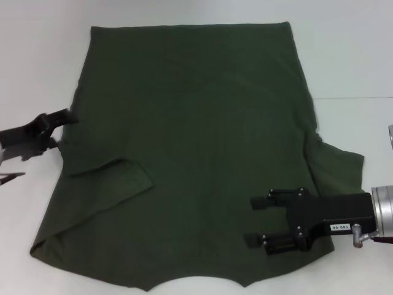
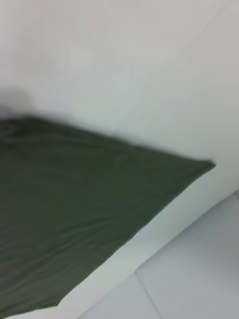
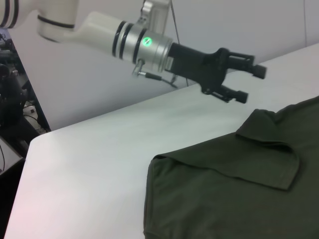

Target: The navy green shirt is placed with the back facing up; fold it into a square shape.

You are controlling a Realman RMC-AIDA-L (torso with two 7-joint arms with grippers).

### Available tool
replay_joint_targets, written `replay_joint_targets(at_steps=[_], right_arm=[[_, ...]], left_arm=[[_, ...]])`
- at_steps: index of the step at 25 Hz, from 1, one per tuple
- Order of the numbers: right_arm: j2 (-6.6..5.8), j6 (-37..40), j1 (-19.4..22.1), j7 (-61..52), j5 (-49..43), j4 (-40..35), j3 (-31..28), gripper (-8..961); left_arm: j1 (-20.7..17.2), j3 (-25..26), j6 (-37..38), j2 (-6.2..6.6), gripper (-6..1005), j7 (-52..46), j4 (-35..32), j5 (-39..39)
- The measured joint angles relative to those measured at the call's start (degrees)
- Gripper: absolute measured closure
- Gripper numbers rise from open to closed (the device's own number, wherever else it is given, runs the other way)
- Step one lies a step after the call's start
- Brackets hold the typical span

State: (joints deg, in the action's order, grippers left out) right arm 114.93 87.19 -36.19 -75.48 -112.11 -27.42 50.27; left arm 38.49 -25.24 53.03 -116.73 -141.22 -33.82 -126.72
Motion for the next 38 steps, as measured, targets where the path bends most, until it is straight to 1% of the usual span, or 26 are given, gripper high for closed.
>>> replay_joint_targets(at_steps=[3, 6, 15, 24, 33, 38], right_arm=[[0.03, -0.2, -0.1, 0.0, -0.1, 0.0, 0.0, 55], [0.02, -0.3, -0.3, 0.0, -0.1, 0.0, 0.0, 55], [0.03, -0.6, -0.5, 0.0, -0.1, 0.0, 0.0, 55], [-0.03, -1.1, -0.5, 0.0, -0.1, 0.0, 0.0, 55], [-0.06, -1.1, -0.5, -0.1, -0.1, 0.0, 0.0, 55], [-0.13, -1.1, -0.5, -0.2, -0.1, 0.0, 0.0, 55]], left_arm=[[-1.1, 1.1, -0.7, -0.23, 128, 2.0, 0.3, 0.1], [-1.3, 1.2, -2.2, -0.35, 128, 3.9, 1.4, 0.2], [0.2, 1.2, -7.5, -0.42, 128, 11.1, 7.1, 0.9], [1.3, 0.4, -10.1, -0.94, 129, 12.9, 9.1, 1.9], [2.4, 0.4, -9.1, -1.14, 129, 12.8, 10.2, 1.9], [3.7, 0.4, -7.5, -1.14, 129, 12.2, 10.3, 1.9]])
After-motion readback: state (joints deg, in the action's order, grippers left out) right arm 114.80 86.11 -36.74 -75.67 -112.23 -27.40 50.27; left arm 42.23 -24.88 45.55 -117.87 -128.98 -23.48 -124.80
